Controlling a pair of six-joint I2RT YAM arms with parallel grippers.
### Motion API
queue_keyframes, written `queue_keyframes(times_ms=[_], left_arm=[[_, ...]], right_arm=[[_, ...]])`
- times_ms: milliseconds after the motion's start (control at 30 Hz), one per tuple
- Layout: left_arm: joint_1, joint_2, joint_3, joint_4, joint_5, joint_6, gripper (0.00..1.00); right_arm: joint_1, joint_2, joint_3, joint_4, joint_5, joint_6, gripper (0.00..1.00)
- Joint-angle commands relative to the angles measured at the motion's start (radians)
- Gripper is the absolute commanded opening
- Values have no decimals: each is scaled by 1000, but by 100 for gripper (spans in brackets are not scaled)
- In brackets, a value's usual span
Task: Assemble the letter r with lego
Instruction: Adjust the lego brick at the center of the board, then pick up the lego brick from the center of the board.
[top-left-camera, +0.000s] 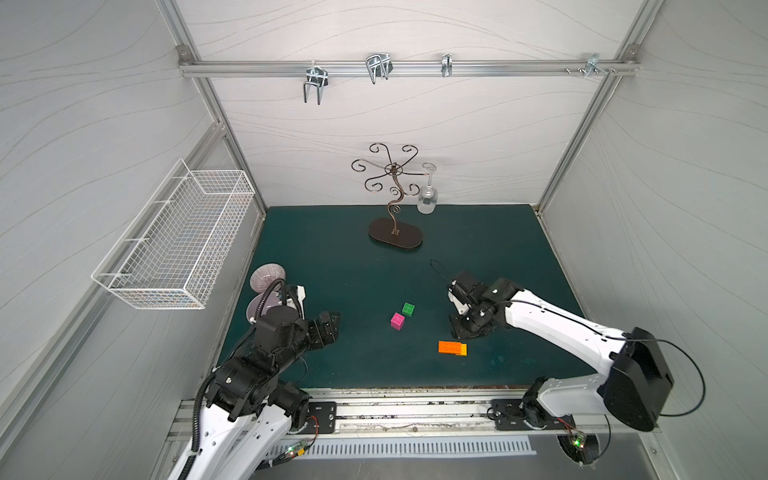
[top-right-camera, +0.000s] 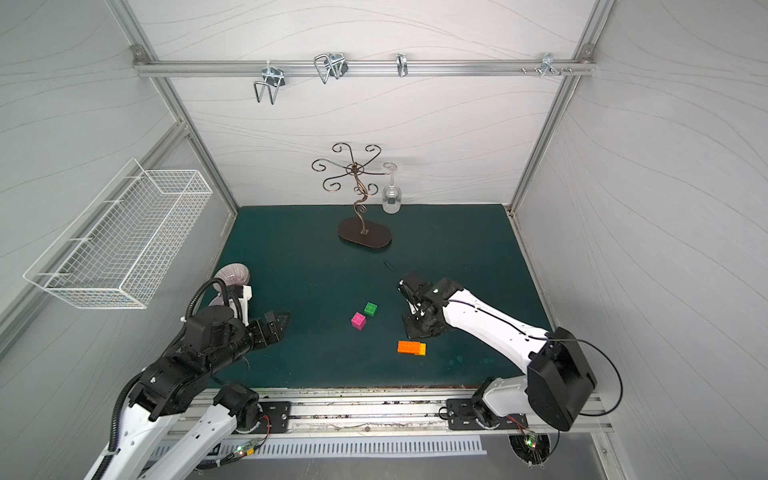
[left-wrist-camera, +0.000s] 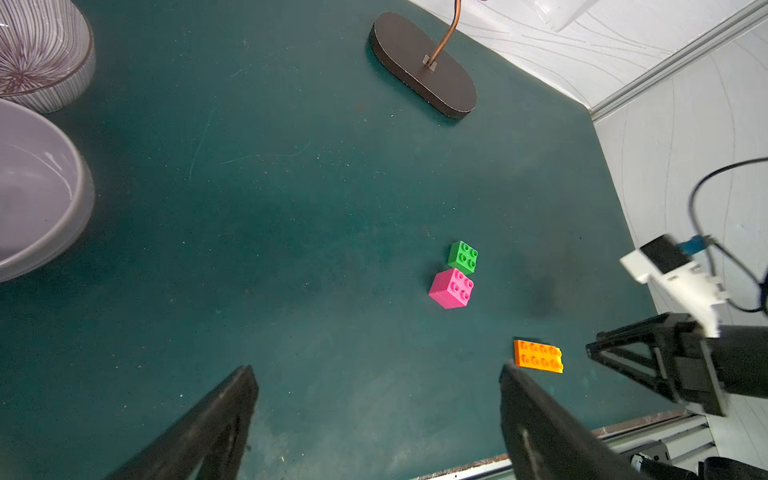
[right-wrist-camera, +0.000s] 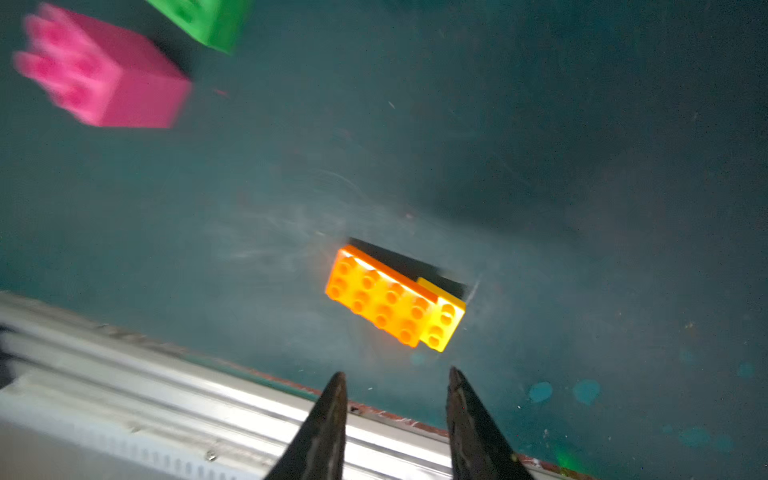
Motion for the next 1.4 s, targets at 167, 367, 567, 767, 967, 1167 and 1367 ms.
queue_keyframes(times_ms=[167, 367, 567, 767, 967, 1167, 1367], left_arm=[[-4, -12, 10, 23, -6, -8, 94], [-6, -44, 7, 25, -10, -11, 94], [-6, -56, 4, 32, -2, -10, 95], [-6, -47, 4, 39, 11, -3, 95], [-6, -57, 2, 39, 7, -5, 95], [-6, -60, 4, 36, 6, -5, 95], [-6, -70, 2, 34, 1, -8, 95]], right_arm=[[41, -29, 138, -84, -78, -696, 54], [57, -46, 30, -114, -54, -975, 54], [96, -57, -98, -78, -22, -987, 48], [141, -11, -139, -36, 47, -989, 55], [151, 45, -137, 10, 113, -987, 56], [151, 107, -119, 35, 144, -979, 62], [151, 158, -110, 43, 146, -966, 65]])
